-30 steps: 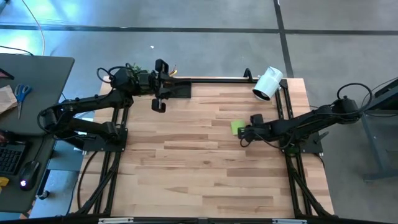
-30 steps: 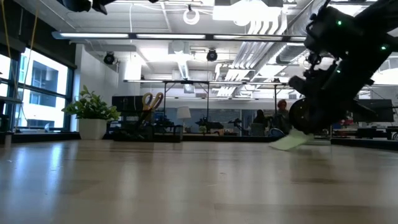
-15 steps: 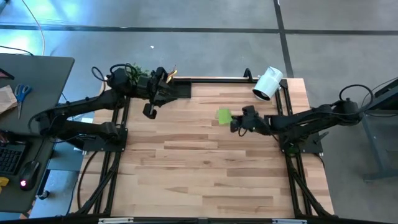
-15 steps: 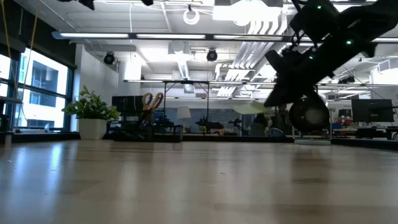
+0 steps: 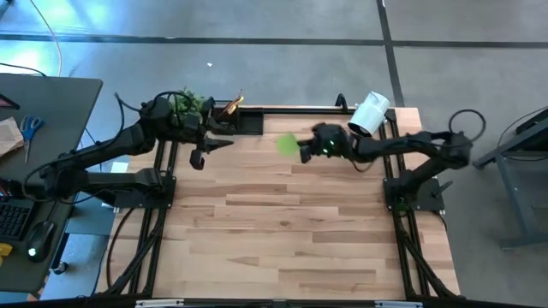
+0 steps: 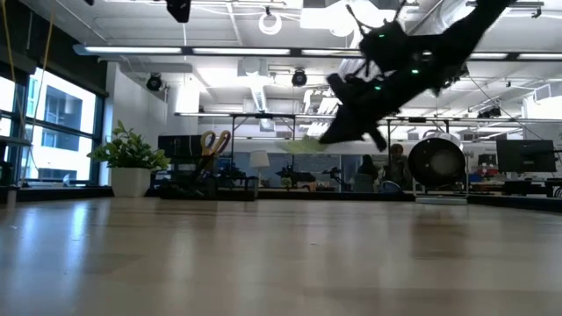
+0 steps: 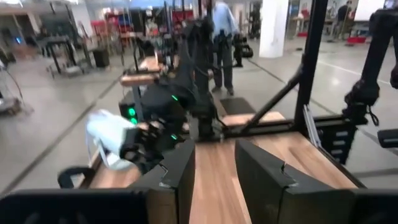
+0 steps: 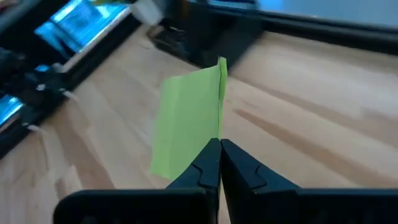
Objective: Pick and place office supplies into organizer
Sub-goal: Put the green sticky note into the right section of the desk organizer
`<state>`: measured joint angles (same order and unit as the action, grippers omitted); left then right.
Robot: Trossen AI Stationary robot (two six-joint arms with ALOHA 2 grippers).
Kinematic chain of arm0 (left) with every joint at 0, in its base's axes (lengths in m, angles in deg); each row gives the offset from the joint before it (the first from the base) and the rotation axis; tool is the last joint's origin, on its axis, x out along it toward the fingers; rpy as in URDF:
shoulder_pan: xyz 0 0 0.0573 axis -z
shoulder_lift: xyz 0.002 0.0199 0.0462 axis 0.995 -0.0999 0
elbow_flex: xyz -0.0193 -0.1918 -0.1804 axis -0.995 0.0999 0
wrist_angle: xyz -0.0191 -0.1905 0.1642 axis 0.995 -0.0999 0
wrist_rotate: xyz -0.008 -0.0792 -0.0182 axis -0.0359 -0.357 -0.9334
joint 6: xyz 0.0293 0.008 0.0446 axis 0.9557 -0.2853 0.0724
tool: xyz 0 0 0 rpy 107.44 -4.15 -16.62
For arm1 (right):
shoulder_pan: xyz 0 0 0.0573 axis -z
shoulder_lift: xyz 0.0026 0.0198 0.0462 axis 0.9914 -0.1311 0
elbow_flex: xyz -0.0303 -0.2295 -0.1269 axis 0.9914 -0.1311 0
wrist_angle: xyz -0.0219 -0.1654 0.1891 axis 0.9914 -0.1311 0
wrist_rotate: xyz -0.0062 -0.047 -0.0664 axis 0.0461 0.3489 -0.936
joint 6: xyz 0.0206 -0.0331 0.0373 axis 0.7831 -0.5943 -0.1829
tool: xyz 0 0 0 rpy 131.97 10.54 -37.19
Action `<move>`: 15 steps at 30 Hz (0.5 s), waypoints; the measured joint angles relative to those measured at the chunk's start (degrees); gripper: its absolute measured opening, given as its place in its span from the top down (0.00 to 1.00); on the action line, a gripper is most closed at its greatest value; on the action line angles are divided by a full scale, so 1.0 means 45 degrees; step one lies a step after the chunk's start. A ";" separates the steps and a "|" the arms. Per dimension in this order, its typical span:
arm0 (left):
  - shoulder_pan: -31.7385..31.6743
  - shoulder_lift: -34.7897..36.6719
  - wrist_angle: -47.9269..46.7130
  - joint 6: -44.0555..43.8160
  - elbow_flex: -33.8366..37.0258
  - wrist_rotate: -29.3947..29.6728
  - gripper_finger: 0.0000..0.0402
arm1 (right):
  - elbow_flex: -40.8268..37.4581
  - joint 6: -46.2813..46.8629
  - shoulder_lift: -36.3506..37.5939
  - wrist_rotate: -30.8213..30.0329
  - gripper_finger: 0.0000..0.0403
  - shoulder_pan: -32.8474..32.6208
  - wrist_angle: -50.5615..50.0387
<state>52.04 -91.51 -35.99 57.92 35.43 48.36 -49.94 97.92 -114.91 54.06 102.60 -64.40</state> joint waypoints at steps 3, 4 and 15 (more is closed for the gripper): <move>0.0000 -0.0014 -0.0702 0.0000 0.0000 0.0000 0.75 | 0.1363 -0.0691 -0.0910 0.1110 1.00 0.0494 -0.0082; 0.0000 -0.0027 -0.0903 0.0000 0.0000 0.0007 0.75 | 0.1814 -0.0846 -0.1162 0.1450 1.00 0.0669 -0.0187; 0.0000 -0.0044 -0.1845 -0.0058 0.0005 0.0127 0.75 | 0.6652 -0.1508 -0.3788 0.2948 1.00 0.2070 -0.3054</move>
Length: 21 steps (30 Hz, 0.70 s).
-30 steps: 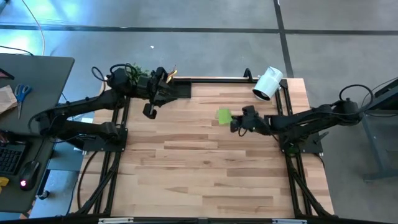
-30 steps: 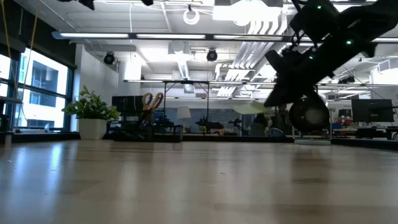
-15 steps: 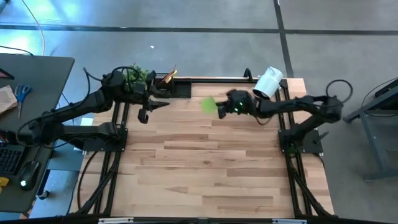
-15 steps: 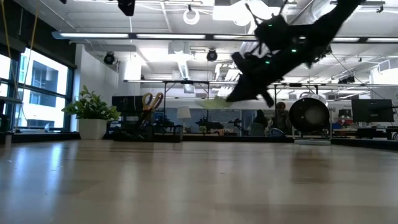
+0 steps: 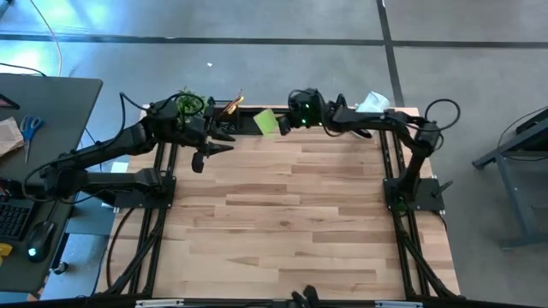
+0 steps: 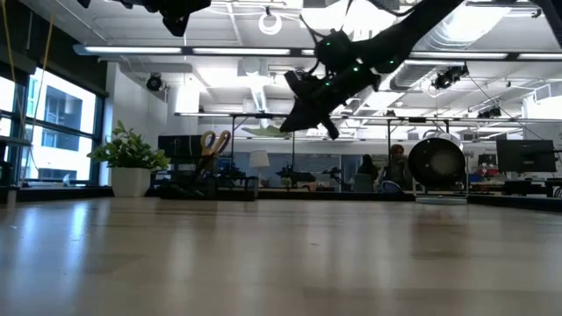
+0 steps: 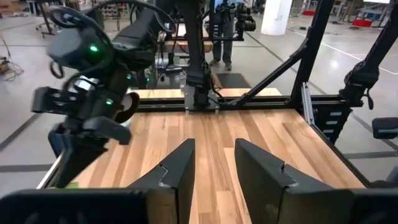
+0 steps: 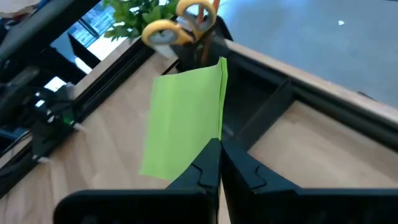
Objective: Pick and place office supplies into organizer
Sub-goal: Put the green sticky note into the right section of the desk organizer
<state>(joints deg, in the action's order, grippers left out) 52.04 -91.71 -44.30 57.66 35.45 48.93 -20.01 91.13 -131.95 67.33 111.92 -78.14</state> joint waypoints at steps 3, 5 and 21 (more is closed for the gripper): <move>0.0000 0.0000 -0.0147 0.0000 0.0000 0.0125 0.75 | 0.0890 0.0045 -0.0623 0.0229 1.00 0.0210 -0.0306; 0.0000 0.0000 -0.0232 0.0013 0.0000 0.0205 0.75 | 0.1400 0.0120 -0.0954 0.0330 1.00 0.0299 -0.0449; 0.0005 0.0000 -0.0278 0.0007 0.0005 0.1816 0.75 | 0.5705 0.1294 -0.4085 0.0937 1.00 0.0969 -0.1946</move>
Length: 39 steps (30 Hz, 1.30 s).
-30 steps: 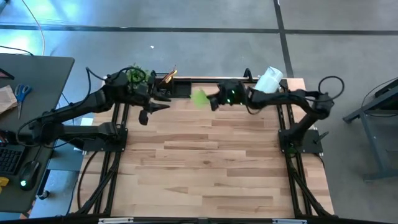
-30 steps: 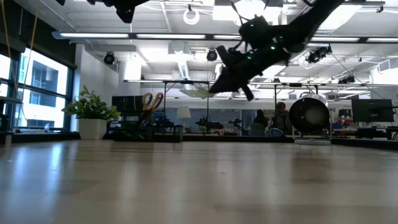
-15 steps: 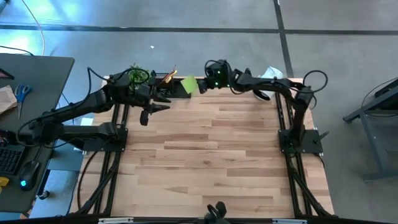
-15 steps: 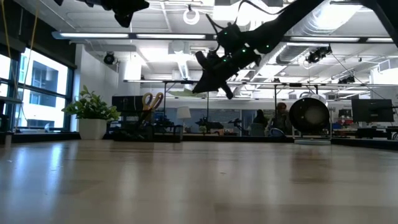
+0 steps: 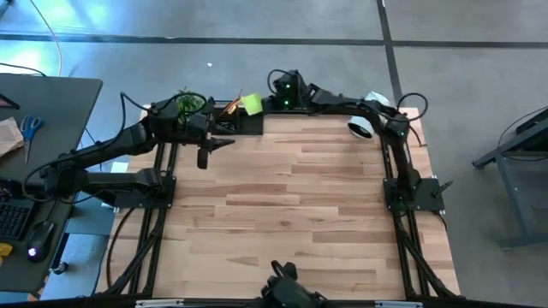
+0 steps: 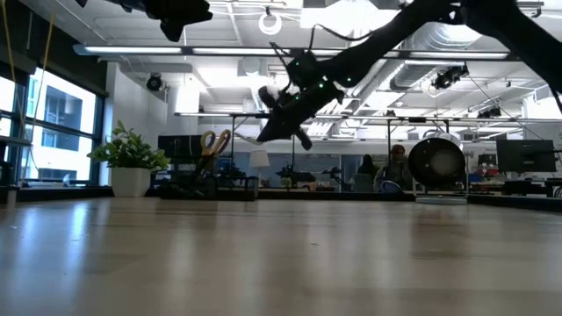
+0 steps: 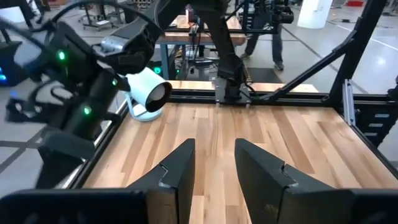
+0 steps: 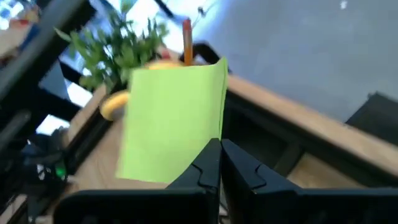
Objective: Pick and place office supplies into organizer
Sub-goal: Put the green sticky note into the right section of the desk organizer
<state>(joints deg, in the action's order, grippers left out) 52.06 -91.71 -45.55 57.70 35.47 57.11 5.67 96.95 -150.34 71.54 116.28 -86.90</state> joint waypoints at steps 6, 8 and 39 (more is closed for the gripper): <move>0.0000 0.0000 0.0000 0.0019 0.0000 0.0004 0.75 | 0.0260 0.0544 -0.0528 0.0095 1.00 -0.0119 -0.1089; 0.0000 0.0000 0.0000 0.0022 0.0000 0.0004 0.75 | 0.0269 0.0451 -0.0523 -0.0144 1.00 -0.0184 -0.1491; -0.0005 0.0000 0.0117 0.0002 0.0000 -0.0010 0.75 | 0.0274 0.1338 -0.0504 -0.2125 0.99 -0.1130 -0.0974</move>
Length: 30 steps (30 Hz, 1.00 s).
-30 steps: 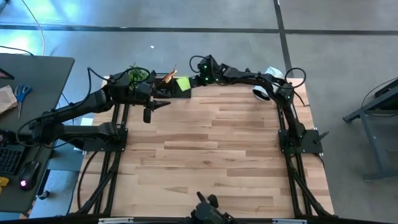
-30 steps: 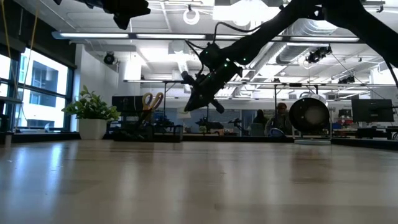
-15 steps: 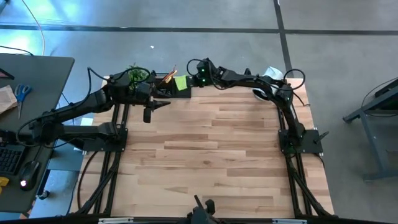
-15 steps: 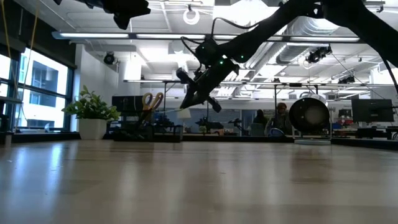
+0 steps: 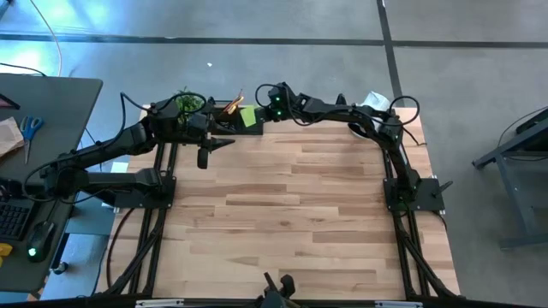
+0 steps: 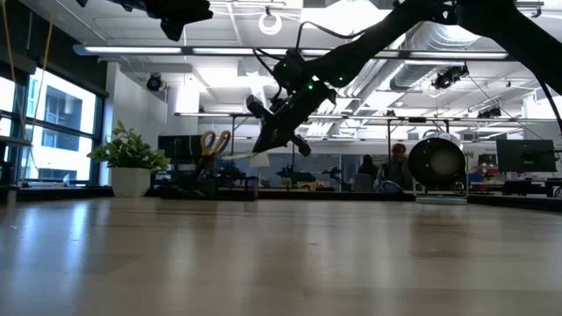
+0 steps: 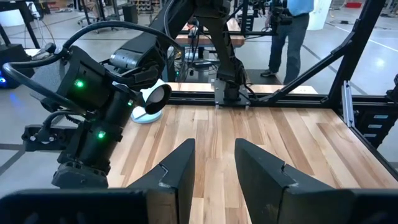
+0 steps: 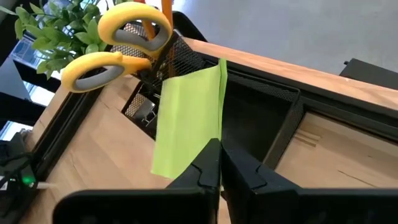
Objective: Pick and place office supplies into organizer
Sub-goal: Put the green sticky note into the right section of the desk organizer, then return to Home Position
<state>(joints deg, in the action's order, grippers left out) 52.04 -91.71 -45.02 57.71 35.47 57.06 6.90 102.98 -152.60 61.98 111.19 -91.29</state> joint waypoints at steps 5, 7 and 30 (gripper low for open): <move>0.0000 0.0000 0.0000 0.0000 0.0000 0.0000 0.75 | 0.0000 -0.0314 0.0000 0.0166 0.86 -0.0003 -0.0009; 0.0000 0.0000 0.0000 0.0000 0.0000 0.0000 0.75 | 0.0000 -0.0249 0.0005 0.0137 0.77 -0.0019 -0.0051; 0.0005 0.0000 -0.0345 0.0105 0.0000 0.0011 0.75 | 0.0121 -0.4241 0.1106 0.2263 0.53 -0.0507 -0.1181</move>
<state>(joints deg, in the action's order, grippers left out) 52.06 -91.71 -46.58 58.18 35.47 57.11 7.45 83.89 -147.62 72.17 108.91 -96.60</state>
